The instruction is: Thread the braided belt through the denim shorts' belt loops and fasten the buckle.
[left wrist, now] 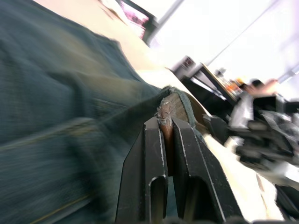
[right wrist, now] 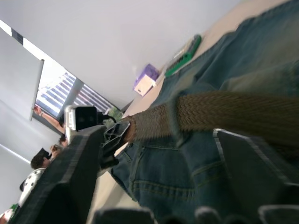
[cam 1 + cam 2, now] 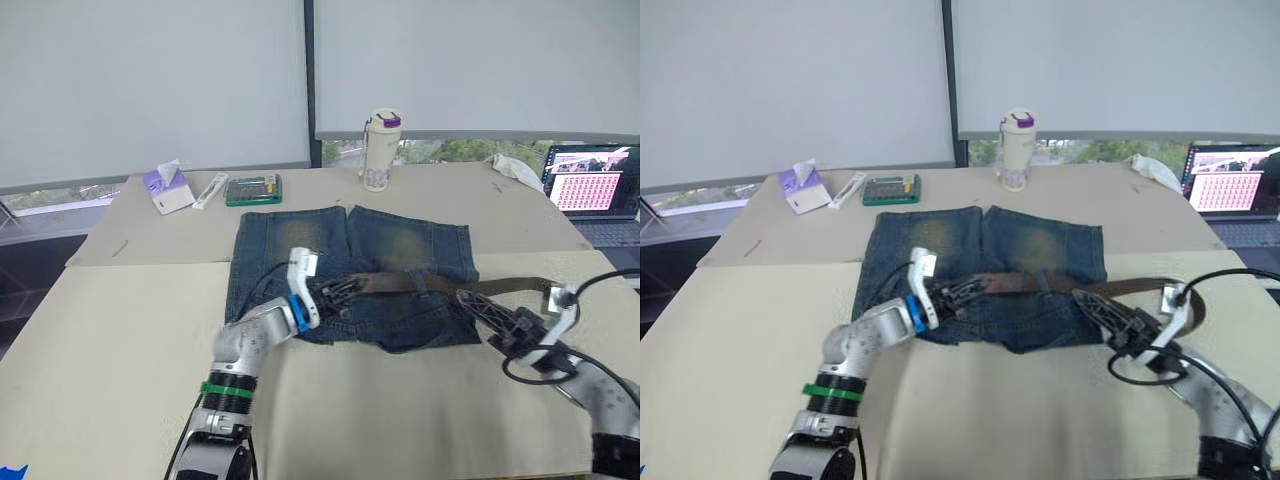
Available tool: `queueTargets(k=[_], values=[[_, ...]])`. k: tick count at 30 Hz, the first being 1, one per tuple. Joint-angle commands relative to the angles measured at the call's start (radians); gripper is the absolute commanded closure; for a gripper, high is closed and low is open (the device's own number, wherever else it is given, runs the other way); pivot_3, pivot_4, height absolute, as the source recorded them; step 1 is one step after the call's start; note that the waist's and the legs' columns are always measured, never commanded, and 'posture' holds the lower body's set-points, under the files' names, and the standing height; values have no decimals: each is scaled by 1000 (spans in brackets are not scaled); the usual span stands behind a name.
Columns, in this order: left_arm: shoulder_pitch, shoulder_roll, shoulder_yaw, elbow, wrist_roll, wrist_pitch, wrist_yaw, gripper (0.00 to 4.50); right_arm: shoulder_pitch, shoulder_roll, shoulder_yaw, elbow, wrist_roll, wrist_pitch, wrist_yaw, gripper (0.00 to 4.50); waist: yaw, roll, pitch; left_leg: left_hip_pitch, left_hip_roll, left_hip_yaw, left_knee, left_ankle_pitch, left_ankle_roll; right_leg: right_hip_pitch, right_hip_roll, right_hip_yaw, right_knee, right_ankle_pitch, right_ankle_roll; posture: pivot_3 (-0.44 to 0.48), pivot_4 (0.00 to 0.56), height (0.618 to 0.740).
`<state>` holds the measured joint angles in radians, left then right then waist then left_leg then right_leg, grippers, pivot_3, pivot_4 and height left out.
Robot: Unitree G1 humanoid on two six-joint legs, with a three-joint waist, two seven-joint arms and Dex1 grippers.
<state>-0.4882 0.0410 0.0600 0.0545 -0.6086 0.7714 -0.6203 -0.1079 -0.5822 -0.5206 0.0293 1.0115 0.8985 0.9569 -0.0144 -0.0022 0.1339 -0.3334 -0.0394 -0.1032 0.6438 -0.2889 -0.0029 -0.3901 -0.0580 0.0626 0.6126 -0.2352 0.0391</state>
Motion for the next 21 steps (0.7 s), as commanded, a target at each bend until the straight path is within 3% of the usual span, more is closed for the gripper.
queueTargets(k=[1,8,11,16,21], values=[[51,84,30,-184,-76,67,-16,4500,54,-32,-26,-202,97,56,-31,20,-4,0,0,0,0,-1,0,0,0,0,0,0,0,0,0,0,150,740],[143,218,57,-224,-140,161,-21,4500,49,97,87,-434,225,75,-294,20,-4,1,-1,2,2,-3,-1,0,0,1,1,0,0,-2,3,0,150,740],[134,213,73,-176,-139,164,10,4500,38,199,236,-482,121,32,-412,20,-1,2,-2,3,1,-4,-1,0,-1,-1,0,0,0,-2,3,0,150,740],[115,190,64,-136,-126,132,37,4500,54,231,411,-436,-124,-105,-419,20,4,2,-3,5,-1,-5,-1,1,-2,-3,-2,0,-1,0,0,0,150,740],[100,162,41,-139,-132,108,21,4500,67,177,429,-396,-229,-175,-381,20,2,1,-3,5,-1,-4,-1,1,-2,-3,-2,0,-1,1,1,0,150,740]])
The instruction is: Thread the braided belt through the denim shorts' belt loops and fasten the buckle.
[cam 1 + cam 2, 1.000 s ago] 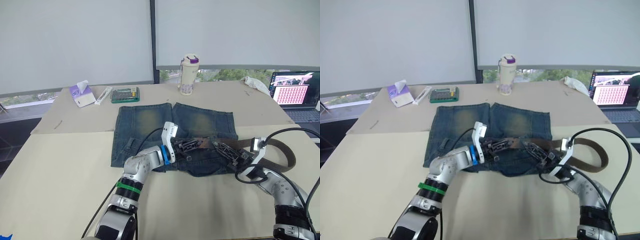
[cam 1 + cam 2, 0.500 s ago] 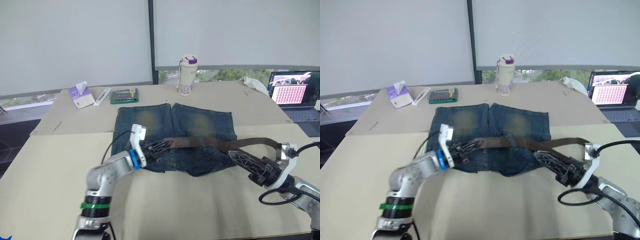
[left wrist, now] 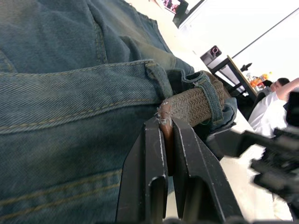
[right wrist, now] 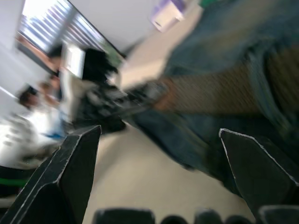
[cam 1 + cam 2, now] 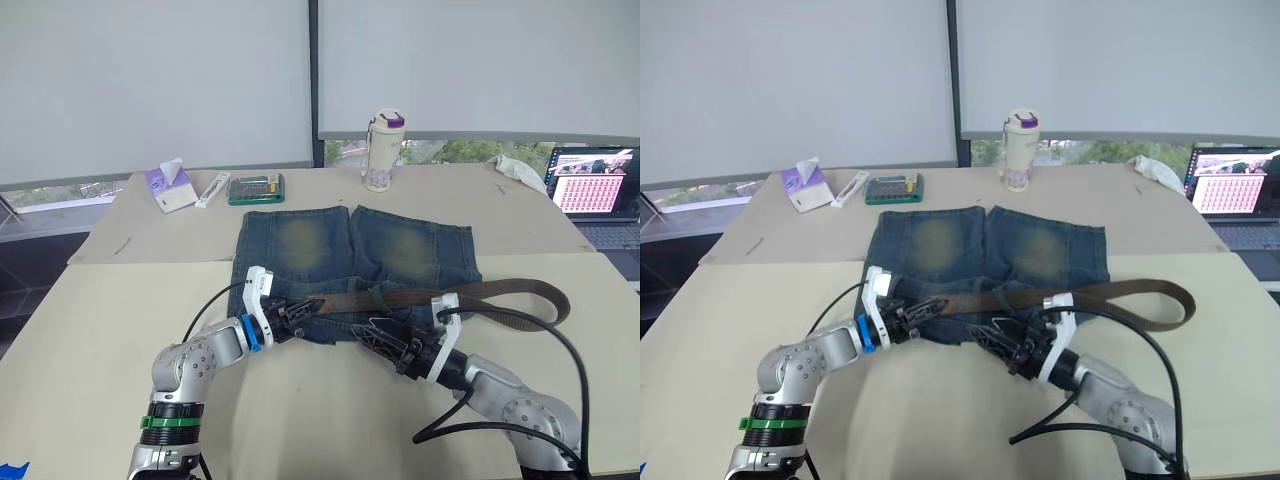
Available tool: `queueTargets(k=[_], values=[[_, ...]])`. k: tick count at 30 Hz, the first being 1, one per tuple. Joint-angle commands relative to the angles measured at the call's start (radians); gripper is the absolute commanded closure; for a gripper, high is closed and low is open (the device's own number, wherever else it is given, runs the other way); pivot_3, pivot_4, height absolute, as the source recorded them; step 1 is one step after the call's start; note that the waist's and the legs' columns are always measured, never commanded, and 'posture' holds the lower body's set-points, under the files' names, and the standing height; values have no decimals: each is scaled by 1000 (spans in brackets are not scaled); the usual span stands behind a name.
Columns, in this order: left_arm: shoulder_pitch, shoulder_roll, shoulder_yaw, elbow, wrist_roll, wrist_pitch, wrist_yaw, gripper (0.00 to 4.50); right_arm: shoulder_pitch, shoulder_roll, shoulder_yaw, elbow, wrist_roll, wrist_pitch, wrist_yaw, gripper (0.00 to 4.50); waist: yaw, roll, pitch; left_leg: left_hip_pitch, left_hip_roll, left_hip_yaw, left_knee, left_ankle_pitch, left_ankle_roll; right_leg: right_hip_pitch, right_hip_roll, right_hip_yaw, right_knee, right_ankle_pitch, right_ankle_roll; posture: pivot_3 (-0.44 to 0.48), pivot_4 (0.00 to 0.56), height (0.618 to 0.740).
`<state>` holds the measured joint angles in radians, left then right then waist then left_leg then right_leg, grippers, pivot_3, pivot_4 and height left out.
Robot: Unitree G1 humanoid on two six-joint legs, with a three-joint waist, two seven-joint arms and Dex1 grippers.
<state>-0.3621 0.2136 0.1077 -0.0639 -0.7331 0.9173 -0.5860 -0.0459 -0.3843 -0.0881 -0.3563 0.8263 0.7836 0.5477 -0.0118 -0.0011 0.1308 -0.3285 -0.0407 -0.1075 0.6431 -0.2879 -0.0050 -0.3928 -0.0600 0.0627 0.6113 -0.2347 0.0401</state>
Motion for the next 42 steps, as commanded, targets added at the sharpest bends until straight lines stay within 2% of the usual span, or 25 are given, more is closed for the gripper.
queueTargets(k=[1,10,16,19,22,27,31,36,42], values=[[-31,-19,-12,-18,-5,-43,-11,4500,7,-14,-10,-5,-45,-64,20,20,-1,0,0,0,0,0,0,0,0,0,0,0,0,0,0,0,150,740],[-74,-105,-72,20,15,-66,7,4500,9,25,-55,-16,-55,-115,-25,20,-1,-1,0,0,1,1,0,0,0,0,1,0,0,0,0,0,150,740],[-88,-137,-115,52,51,-96,1,4500,-27,135,-89,11,-80,-175,-154,20,-2,-1,0,0,1,1,0,0,0,1,1,0,0,0,0,0,150,740],[-87,-140,-123,65,68,-106,9,4500,-54,251,-177,54,-50,-261,-261,20,-2,0,0,1,1,0,-1,0,0,1,1,0,0,0,0,0,150,740],[-79,-128,-116,71,79,-111,15,4500,-64,302,-241,75,-14,-289,-308,20,-2,0,0,0,1,0,-1,0,0,0,1,0,0,0,0,0,150,740],[-58,-60,-73,67,70,-102,7,4500,-56,319,-302,95,54,-282,-345,20,-3,0,0,0,1,0,-1,0,0,0,1,1,0,0,0,0,150,740],[-59,-31,-43,70,49,-98,6,4500,-43,296,-304,97,79,-260,-329,20,-3,1,-1,0,1,0,-1,0,0,-1,1,0,1,0,-1,0,150,740],[-66,-52,-49,61,38,-90,9,4500,-9,236,-220,38,161,-145,-245,20,-5,1,-1,0,1,0,-1,0,0,-1,1,0,0,0,0,0,150,740],[-60,-67,-47,29,4,-53,-8,4500,-22,230,-143,15,219,-64,-241,20,-10,1,-1,0,2,0,-2,0,0,-1,2,0,0,0,0,0,150,740]])
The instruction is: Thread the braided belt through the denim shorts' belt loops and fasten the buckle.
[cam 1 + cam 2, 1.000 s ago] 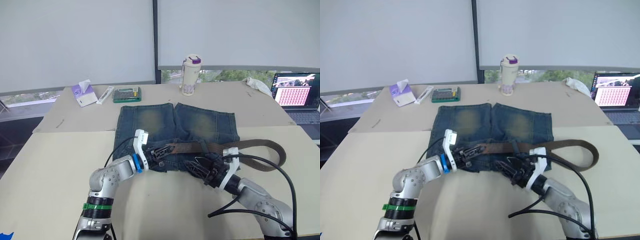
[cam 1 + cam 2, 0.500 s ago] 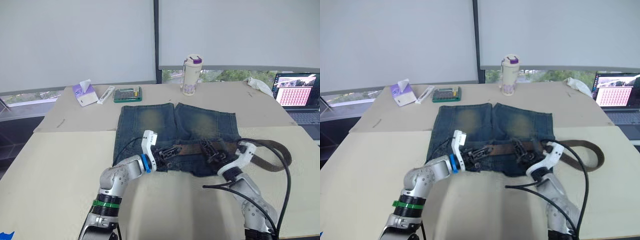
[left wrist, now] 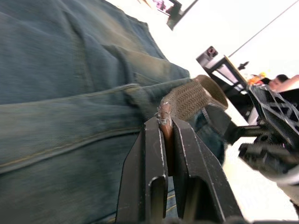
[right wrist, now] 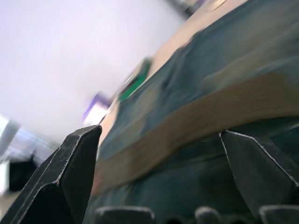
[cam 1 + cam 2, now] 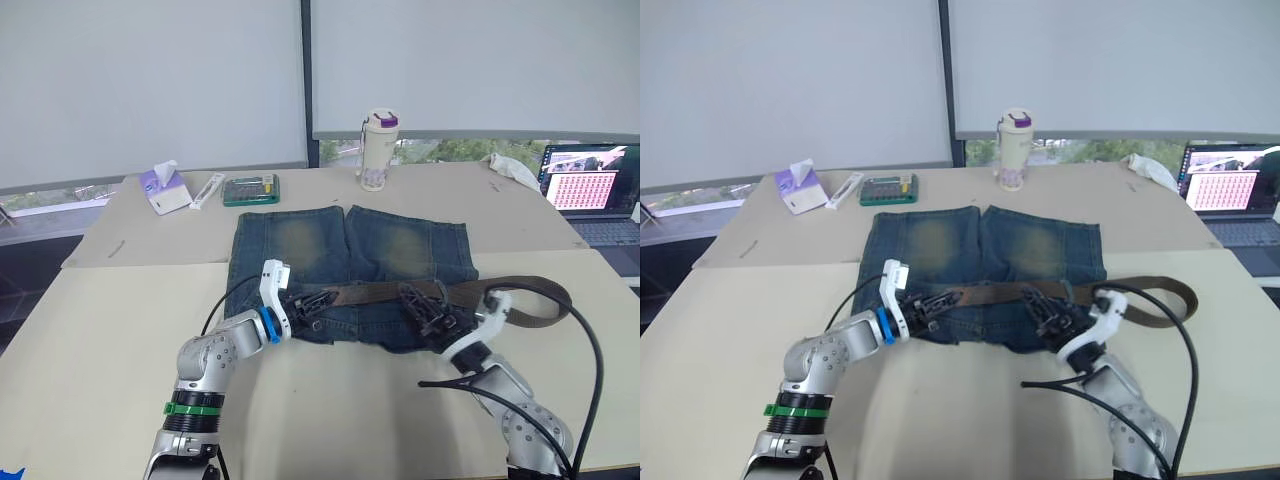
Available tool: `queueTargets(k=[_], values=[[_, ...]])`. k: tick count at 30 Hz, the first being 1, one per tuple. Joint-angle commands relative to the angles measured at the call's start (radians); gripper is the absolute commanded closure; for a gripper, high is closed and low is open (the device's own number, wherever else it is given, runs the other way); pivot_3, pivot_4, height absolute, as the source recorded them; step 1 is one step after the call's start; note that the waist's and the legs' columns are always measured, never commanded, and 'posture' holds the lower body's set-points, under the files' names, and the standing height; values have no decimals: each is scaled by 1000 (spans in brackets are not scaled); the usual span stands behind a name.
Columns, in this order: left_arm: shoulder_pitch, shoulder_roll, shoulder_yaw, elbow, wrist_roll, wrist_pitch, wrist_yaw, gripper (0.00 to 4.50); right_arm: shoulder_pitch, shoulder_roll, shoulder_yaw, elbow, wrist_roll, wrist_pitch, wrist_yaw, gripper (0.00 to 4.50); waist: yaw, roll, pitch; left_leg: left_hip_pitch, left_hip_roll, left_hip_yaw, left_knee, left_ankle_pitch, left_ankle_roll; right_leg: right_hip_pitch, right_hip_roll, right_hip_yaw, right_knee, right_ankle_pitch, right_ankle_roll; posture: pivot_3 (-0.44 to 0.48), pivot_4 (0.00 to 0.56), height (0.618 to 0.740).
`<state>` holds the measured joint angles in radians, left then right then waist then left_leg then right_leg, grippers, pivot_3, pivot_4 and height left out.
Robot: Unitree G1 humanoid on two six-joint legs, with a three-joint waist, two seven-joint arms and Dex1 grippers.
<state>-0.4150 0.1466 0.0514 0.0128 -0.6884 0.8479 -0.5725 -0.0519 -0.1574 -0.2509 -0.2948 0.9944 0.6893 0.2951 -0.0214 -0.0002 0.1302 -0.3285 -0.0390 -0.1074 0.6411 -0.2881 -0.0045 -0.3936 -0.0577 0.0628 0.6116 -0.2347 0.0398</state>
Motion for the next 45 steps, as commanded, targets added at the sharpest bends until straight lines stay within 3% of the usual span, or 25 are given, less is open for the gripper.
queueTargets(k=[1,9,10,22,25,27,35,45], values=[[-8,2,13,-54,-53,28,-25,4500,-21,3,30,-45,54,36,9,20,0,0,0,0,0,0,0,0,0,0,0,0,0,0,0,0,150,740],[-5,9,13,-74,-83,53,-26,4500,-51,17,59,-25,66,38,18,20,4,0,0,0,-1,0,0,0,0,0,-1,0,0,0,0,0,150,740],[-4,8,13,-76,-86,55,-26,4500,-53,20,61,-24,70,37,20,516,4,0,0,0,-1,0,0,0,0,0,-1,0,0,0,0,0,150,740],[-15,-11,16,-58,-93,83,5,4500,-62,30,68,-22,73,34,21,4486,3,0,0,0,-1,0,0,0,0,0,-1,0,0,0,0,0,150,740],[-10,-5,7,-63,-82,42,-24,4500,-59,21,62,-22,66,33,15,4486,3,0,0,0,-1,0,0,0,0,0,-1,0,0,0,0,0,150,740],[-2,11,-8,-72,-68,27,-45,3670,-60,16,40,-14,68,27,0,4500,3,0,0,0,-1,0,0,0,0,0,-1,0,0,0,0,0,150,740],[38,61,-23,-46,41,-96,-47,1103,-49,-16,-53,26,74,32,-70,4500,4,0,0,-1,-1,0,0,0,0,-1,-1,0,-1,0,0,0,150,740],[54,74,-32,-54,67,-176,-103,1103,-108,28,-82,108,66,30,-172,4500,4,0,0,-1,0,0,0,0,0,-1,-1,0,-1,0,0,0,150,740]])
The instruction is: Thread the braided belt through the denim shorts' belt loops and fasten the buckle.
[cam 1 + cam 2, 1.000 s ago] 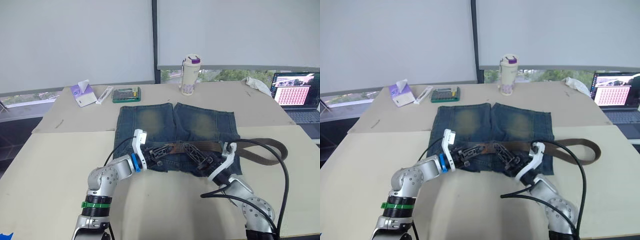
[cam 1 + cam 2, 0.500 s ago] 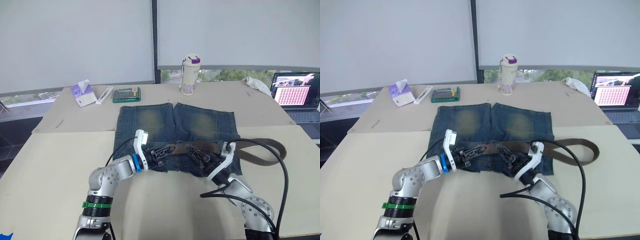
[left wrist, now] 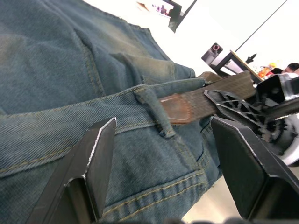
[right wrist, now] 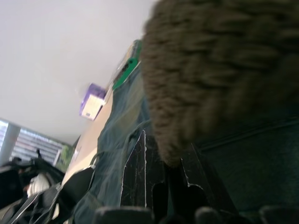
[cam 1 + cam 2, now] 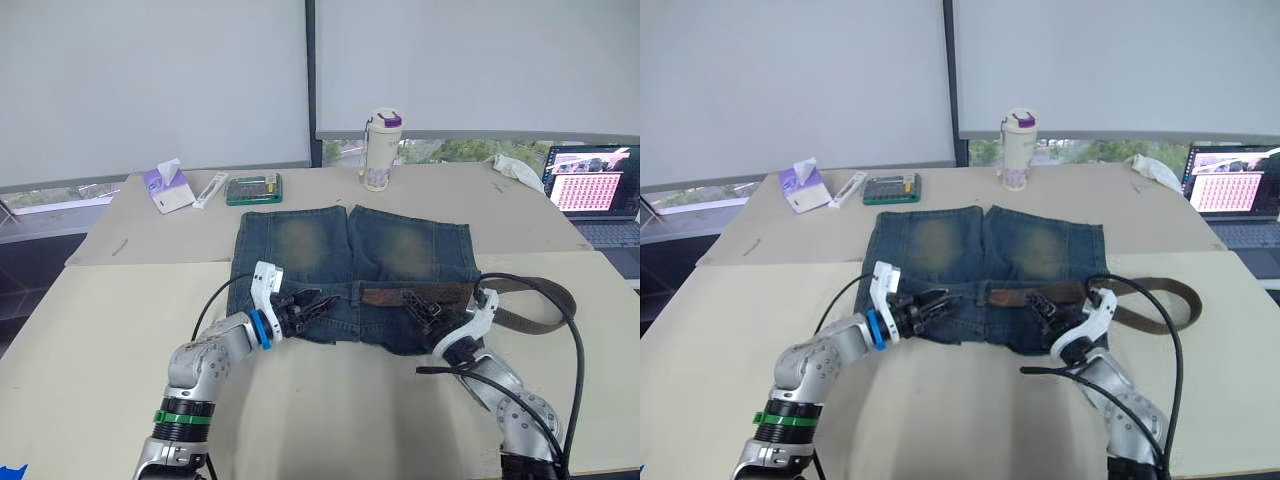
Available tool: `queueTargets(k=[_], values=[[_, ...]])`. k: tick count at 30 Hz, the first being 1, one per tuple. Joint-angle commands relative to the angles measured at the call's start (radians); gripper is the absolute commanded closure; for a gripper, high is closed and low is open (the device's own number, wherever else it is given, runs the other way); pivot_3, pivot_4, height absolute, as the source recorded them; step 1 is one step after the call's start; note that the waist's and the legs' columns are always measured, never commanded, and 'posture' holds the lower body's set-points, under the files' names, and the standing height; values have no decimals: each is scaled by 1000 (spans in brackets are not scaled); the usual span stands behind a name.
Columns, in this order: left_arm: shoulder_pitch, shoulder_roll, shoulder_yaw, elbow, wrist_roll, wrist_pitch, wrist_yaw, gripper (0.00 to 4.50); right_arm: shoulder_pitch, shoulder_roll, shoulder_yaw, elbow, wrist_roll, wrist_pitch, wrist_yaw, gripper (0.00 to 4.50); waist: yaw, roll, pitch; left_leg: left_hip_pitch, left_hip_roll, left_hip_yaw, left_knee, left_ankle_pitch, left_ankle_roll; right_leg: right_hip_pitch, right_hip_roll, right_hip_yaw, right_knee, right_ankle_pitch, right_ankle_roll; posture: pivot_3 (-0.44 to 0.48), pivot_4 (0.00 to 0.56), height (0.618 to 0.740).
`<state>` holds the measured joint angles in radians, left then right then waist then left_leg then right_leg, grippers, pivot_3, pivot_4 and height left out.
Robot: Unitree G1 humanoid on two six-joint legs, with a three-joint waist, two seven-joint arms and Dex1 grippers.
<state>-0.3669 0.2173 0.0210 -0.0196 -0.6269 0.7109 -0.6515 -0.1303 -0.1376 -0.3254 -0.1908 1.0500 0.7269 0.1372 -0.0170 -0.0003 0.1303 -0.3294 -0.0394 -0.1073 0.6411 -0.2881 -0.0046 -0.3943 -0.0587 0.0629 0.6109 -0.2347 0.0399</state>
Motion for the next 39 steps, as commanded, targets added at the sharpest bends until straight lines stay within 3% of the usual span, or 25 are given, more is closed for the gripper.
queueTargets(k=[1,9,18,26,31,39], values=[[8,4,-3,-23,6,-42,-25,1103,-37,11,-4,8,9,-6,-17,4500,-1,0,0,0,0,0,0,0,0,0,0,0,0,0,0,0,150,740],[47,62,10,-26,39,-114,-73,1103,-103,60,75,45,-4,40,-19,4500,-10,0,0,0,1,0,-1,0,0,-2,1,0,1,0,-1,0,150,740],[25,29,19,4,31,-96,-40,1103,-129,78,115,78,-57,59,-19,4500,-25,1,-1,-4,2,0,-1,0,0,-7,2,0,2,1,-2,0,150,740],[48,35,14,-31,27,-131,-76,1103,-91,-21,30,-52,45,177,-148,4500,-16,1,-1,-6,1,0,-1,0,0,-8,0,0,1,1,-2,0,150,740],[54,39,5,-31,38,-162,-107,1103,-119,0,45,-74,102,235,-240,4500,-20,1,-1,-6,1,0,-1,0,0,-8,1,0,1,1,-2,0,150,740],[62,33,-3,-31,48,-176,-100,1103,-192,66,85,20,21,192,-269,4500,-25,1,-1,-6,2,0,-1,0,0,-9,2,0,2,1,-2,0,150,740]])
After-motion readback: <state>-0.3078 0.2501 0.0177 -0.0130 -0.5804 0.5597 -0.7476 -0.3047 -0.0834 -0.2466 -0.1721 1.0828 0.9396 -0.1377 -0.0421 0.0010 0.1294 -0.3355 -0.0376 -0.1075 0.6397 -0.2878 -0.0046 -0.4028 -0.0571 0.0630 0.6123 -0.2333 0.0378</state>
